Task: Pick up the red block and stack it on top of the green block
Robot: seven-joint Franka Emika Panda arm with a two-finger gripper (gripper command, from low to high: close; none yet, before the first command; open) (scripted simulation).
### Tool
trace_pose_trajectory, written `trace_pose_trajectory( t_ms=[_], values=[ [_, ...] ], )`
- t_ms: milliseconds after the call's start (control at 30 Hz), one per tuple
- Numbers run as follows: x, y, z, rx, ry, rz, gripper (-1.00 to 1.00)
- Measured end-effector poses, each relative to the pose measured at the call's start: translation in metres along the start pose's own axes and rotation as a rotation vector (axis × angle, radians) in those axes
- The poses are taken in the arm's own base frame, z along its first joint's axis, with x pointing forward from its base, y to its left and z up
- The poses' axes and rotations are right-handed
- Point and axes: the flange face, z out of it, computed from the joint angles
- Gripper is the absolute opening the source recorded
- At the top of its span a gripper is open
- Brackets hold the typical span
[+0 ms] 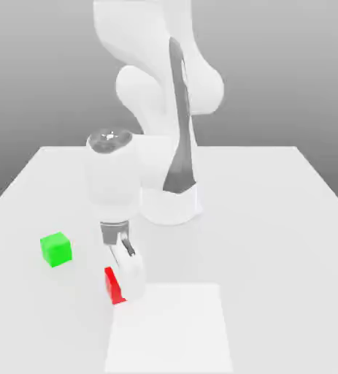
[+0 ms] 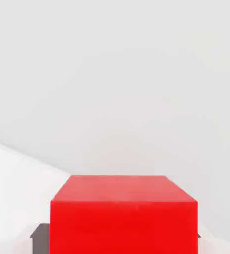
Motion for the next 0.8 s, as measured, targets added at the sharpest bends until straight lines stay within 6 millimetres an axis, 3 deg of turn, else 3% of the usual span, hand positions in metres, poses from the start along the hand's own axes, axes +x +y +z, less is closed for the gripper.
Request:
trace_pose_trajectory(
  t_ms=[100, 133, 267, 433, 533, 700, 733, 800],
  values=[
    [0.0, 0.001, -0.025, 0.0, 0.0, -0.002, -1.0],
    [0.013, 0.001, -0.032, 0.0, 0.002, 0.045, -1.0],
    [0.088, 0.011, -0.051, 0.002, 0.011, 0.352, -1.0],
    [0.183, 0.053, -0.068, 0.001, 0.004, 0.789, -1.0],
    [0.199, 0.062, -0.054, 0.0, -0.002, 0.874, -1.0],
    [0.201, 0.064, -0.015, 0.0, -0.002, 0.884, -1.0],
    [0.201, 0.065, -0.008, 0.0, -0.001, 0.886, 1.0],
    [0.2, 0.064, -0.008, 0.0, -0.001, 0.883, 1.0]
  ],
)
